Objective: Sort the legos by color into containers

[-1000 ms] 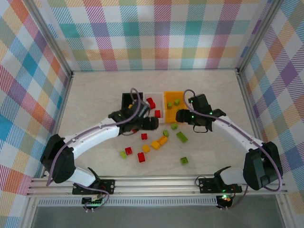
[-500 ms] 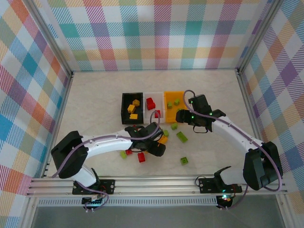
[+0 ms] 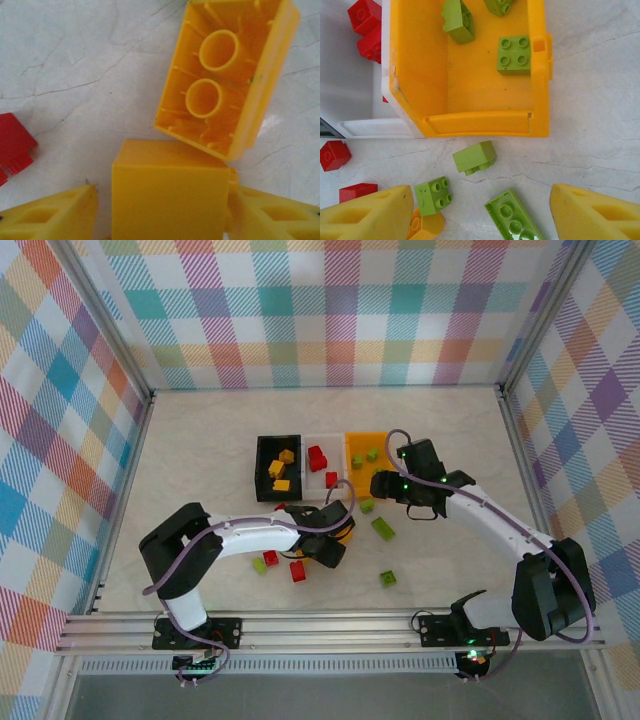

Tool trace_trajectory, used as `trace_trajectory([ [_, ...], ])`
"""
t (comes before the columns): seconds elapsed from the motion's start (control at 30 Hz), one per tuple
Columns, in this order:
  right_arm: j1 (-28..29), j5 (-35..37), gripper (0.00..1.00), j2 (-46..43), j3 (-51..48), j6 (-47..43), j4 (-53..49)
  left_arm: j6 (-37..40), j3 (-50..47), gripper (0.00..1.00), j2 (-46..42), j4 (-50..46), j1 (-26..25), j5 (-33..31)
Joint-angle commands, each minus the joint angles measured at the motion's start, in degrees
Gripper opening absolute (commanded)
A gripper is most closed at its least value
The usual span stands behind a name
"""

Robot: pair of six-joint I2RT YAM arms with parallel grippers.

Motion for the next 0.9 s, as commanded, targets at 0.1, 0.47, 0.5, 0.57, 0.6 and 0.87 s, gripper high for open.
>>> trace_trajectory([
  [0.1,0.34,0.28,0.72,-1.04,-0.90,0.20,0.78,0.74,0.12,0.50,-1.18,1.97,-0.49,-0.92],
  [0.47,0.30,0.37,0.73,-2.03,-0.98,0.33,0.75,-2.40,-1.18,0.42,-15.06,0.31,1.21,-1.97],
  [0.5,0.28,0.29,0.73,-2.02,-1.06,0.38,0.82,-2.99,-1.58,0.42,-17.17,0.01,2.68,-2.38],
  [0.57,0.33,-0.05,0.73,-2.13,-1.25,0.66,1.14,-4.12,-2.05,0.42,-20.35,-0.81,6.45,-3.74],
  [0.6,0.27,-0.21,0.73,-2.13,-1.33,0.73,1.38,-4.76,-2.03,0.42,-21.63,-1.22,9.10,-3.96],
  [0.87,0.34,-0.47,0.72,-1.69,-1.41,0.82,1.68,-6.81,4.67,0.41,-14.89,1.49,27.28,1.81],
])
